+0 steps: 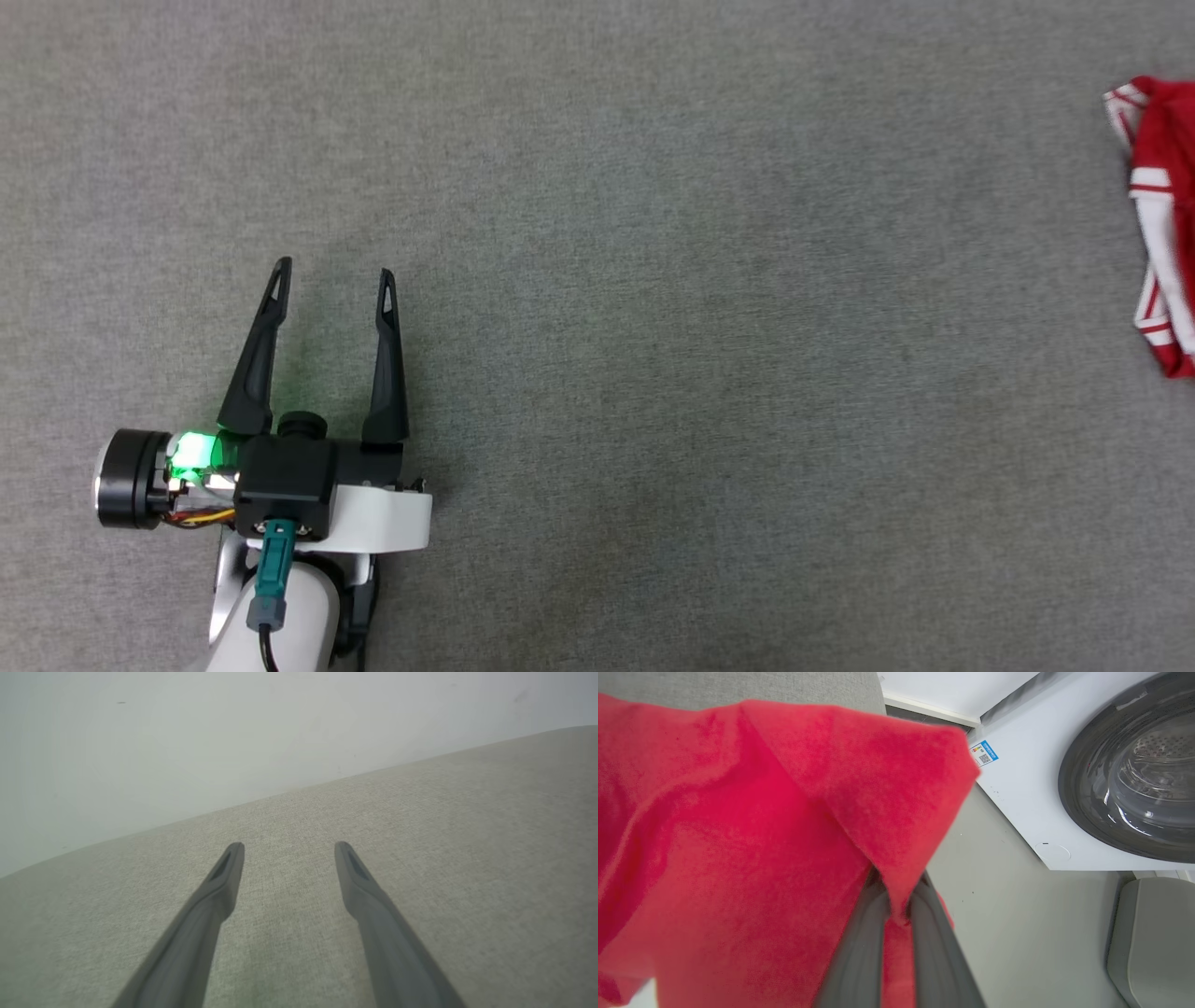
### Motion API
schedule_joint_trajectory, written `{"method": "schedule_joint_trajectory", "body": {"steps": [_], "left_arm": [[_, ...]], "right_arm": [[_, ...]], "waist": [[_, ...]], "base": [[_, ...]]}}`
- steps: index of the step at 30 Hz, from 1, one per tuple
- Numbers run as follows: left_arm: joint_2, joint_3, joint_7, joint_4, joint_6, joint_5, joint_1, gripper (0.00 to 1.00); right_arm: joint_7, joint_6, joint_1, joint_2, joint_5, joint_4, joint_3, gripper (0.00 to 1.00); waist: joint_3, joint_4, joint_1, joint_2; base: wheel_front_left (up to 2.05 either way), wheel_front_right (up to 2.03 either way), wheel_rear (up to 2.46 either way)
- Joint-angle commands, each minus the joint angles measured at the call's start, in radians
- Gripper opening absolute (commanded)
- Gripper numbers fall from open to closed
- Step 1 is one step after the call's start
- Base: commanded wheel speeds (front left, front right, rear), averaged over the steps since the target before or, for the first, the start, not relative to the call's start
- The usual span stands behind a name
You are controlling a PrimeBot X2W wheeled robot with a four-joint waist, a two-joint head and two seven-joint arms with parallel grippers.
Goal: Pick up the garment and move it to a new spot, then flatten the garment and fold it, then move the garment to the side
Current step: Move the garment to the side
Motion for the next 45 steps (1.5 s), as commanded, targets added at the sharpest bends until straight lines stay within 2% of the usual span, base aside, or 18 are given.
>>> {"method": "schedule_joint_trajectory", "body": {"steps": [1, 6, 7, 8, 12, 15, 21, 26, 30, 38, 45], "left_arm": [[0.002, -0.002, -0.002, -0.005, 0.006, 0.002, -0.017, 1.00], [0.011, -0.012, -0.002, -0.008, 0.015, -0.003, -0.031, 1.00], [0.011, -0.014, -0.002, -0.006, 0.017, -0.003, -0.033, 1.00], [0.011, -0.015, -0.002, -0.004, 0.019, -0.004, -0.032, 1.00], [0.006, -0.021, -0.002, 0.010, 0.030, -0.015, -0.012, 1.00], [-0.003, -0.026, -0.002, 0.018, 0.036, -0.024, 0.016, 1.00], [-0.014, -0.014, -0.002, 0.033, 0.053, -0.050, 0.084, 1.00], [-0.023, 0.006, -0.002, 0.039, 0.054, -0.066, 0.146, 1.00], [-0.031, 0.022, -0.002, 0.046, 0.044, -0.077, 0.185, 1.00], [-0.050, 0.044, -0.002, 0.063, 0.023, -0.086, 0.235, 1.00], [-0.071, 0.048, -0.002, 0.074, -0.001, -0.077, 0.259, 1.00]], "right_arm": [[-0.003, -0.002, -0.020, 0.003, -0.013, 0.020, -0.013, 0.00], [-0.019, -0.002, -0.057, 0.043, -0.048, 0.096, -0.066, 0.01], [-0.021, -0.002, -0.059, 0.054, -0.058, 0.108, -0.073, 0.88], [-0.023, -0.002, -0.062, 0.063, -0.063, 0.118, -0.080, 1.00], [-0.064, -0.002, -0.056, 0.091, -0.087, 0.128, -0.100, 1.00], [-0.134, -0.002, -0.025, 0.117, -0.095, 0.105, -0.123, 1.00], [-0.321, -0.002, 0.063, 0.174, -0.120, -0.030, -0.151, 1.00], [-0.470, -0.002, 0.158, 0.262, -0.163, -0.175, -0.208, 1.00], [-0.558, -0.002, 0.249, 0.364, -0.201, -0.306, -0.230, 1.00], [-0.613, -0.002, 0.437, 0.553, -0.225, -0.535, -0.182, 1.00], [-0.617, -0.002, 0.612, 0.678, -0.259, -0.624, -0.147, 1.00]], "waist": [[0.024, 0.010, -0.0002, -0.0001], [0.035, 0.018, -0.0002, -0.0001], [0.030, 0.019, -0.0002, -0.0001], [0.023, 0.020, -0.0002, -0.0001], [-0.025, 0.023, -0.0002, -0.0001], [-0.079, 0.027, -0.0002, -0.0001], [-0.191, 0.033, -0.0002, -0.0001], [-0.272, 0.052, -0.0002, -0.0001], [-0.328, 0.072, -0.0002, -0.0001], [-0.408, 0.113, -0.0002, -0.0001], [-0.447, 0.149, -0.0002, -0.0001]], "base": [[0.00, 0.00, 0.00], [0.00, 0.00, 0.00], [0.00, 0.00, 0.00], [0.00, 0.00, 0.00], [0.00, 0.00, 0.00], [0.00, 0.00, 0.00], [0.00, 0.00, 0.00], [0.00, 0.00, 0.00], [0.00, 0.00, 0.00], [0.00, 0.00, 0.00], [0.00, 0.00, 0.00]]}}
